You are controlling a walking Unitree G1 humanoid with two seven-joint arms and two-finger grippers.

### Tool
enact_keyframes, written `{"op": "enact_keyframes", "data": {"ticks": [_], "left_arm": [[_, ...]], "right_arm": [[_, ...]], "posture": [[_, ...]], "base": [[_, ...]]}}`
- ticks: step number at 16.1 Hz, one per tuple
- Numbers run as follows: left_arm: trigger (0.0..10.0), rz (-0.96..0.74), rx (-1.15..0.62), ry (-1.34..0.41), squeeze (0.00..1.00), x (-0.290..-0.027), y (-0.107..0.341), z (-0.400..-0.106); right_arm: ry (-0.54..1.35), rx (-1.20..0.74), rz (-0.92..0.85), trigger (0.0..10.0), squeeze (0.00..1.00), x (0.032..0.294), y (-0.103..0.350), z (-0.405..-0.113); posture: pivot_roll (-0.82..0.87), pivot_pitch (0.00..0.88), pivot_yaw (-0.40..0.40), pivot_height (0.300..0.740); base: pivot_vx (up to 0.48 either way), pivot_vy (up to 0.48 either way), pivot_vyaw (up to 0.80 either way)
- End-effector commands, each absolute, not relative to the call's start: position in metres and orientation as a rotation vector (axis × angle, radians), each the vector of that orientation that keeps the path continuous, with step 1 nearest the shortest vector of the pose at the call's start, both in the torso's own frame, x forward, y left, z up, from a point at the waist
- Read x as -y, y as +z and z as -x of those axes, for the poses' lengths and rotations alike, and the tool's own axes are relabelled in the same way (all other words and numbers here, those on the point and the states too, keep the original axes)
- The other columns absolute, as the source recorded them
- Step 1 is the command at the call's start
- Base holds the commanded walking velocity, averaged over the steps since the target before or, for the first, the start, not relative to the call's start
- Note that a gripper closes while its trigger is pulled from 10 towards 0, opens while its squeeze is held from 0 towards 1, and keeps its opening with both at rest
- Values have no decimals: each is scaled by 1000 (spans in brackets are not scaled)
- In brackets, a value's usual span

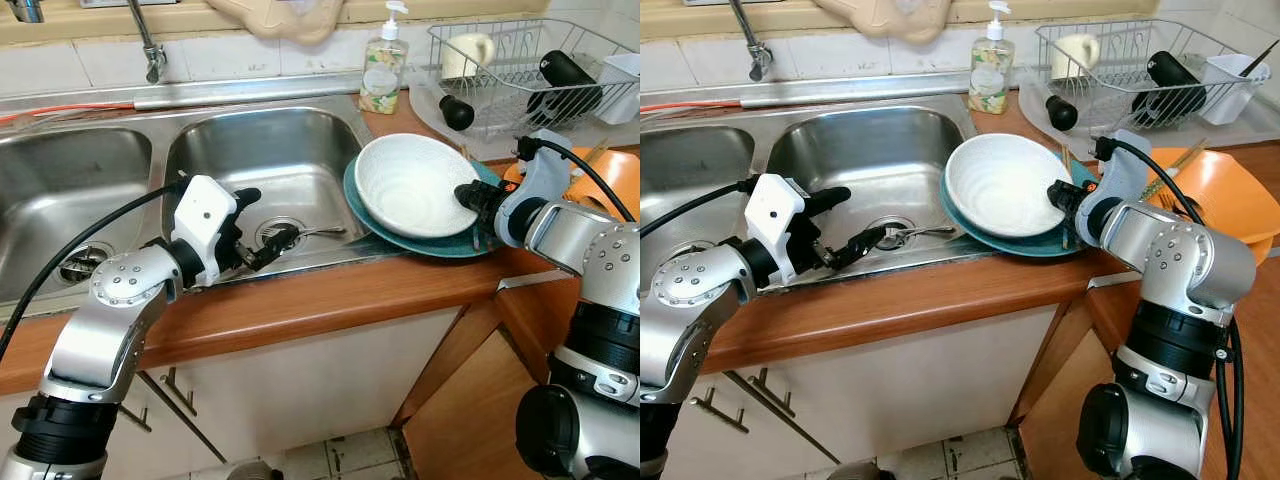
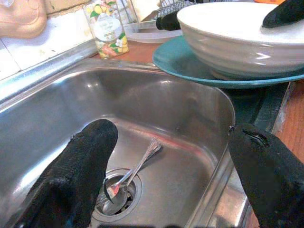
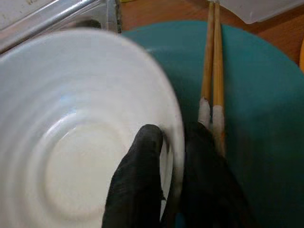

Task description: Kitchen organization

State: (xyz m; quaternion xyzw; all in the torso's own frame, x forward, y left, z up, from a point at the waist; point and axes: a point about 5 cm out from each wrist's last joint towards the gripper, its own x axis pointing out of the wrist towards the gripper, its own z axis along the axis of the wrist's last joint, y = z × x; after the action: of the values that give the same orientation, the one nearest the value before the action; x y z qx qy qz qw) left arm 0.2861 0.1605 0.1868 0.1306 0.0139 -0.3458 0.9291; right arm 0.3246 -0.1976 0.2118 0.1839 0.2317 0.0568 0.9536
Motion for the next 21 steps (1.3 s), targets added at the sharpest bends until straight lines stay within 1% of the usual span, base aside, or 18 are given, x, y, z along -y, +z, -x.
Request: {"op": "enact_keyframes", "data": {"ticks": [1,7,13,16,17,18,19,20,21], "left_arm": [[10000,-291,-15,-707,0,-159,190,-286],[10000,-293,-3,-691,0,-159,191,-288],[10000,-263,31,-669,0,-158,198,-292],[10000,-190,54,-656,0,-156,203,-295],[10000,-158,59,-649,0,-156,205,-296],[10000,-99,65,-641,0,-155,208,-297],[10000,-83,67,-639,0,-155,208,-298],[10000,-26,71,-638,0,-154,210,-299],[10000,8,82,-642,831,-153,212,-299]], "right_arm": [[116,-467,-382,0,0,196,216,-326],[95,-443,-383,0,0,199,218,-327],[130,-321,-467,0,0,200,233,-330],[206,-154,-483,0,0,197,252,-328],[225,-100,-460,0,0,196,257,-327],[240,-30,-392,0,0,194,264,-325],[245,-12,-373,0,0,193,266,-325],[265,61,-330,0,0,189,274,-323],[302,124,-263,0,0,181,281,-321]], "posture": [[-10,0,-2,740],[-12,0,-1,740],[-16,0,6,740],[-23,0,13,740],[-23,0,13,740],[-25,0,16,740],[-25,0,16,740],[-24,0,17,740],[-25,0,18,740]], "base": [[0,0,0],[0,0,0],[0,0,0],[0,0,0],[0,0,0],[0,0,0],[0,0,0],[0,0,0],[0,0,0]]}}
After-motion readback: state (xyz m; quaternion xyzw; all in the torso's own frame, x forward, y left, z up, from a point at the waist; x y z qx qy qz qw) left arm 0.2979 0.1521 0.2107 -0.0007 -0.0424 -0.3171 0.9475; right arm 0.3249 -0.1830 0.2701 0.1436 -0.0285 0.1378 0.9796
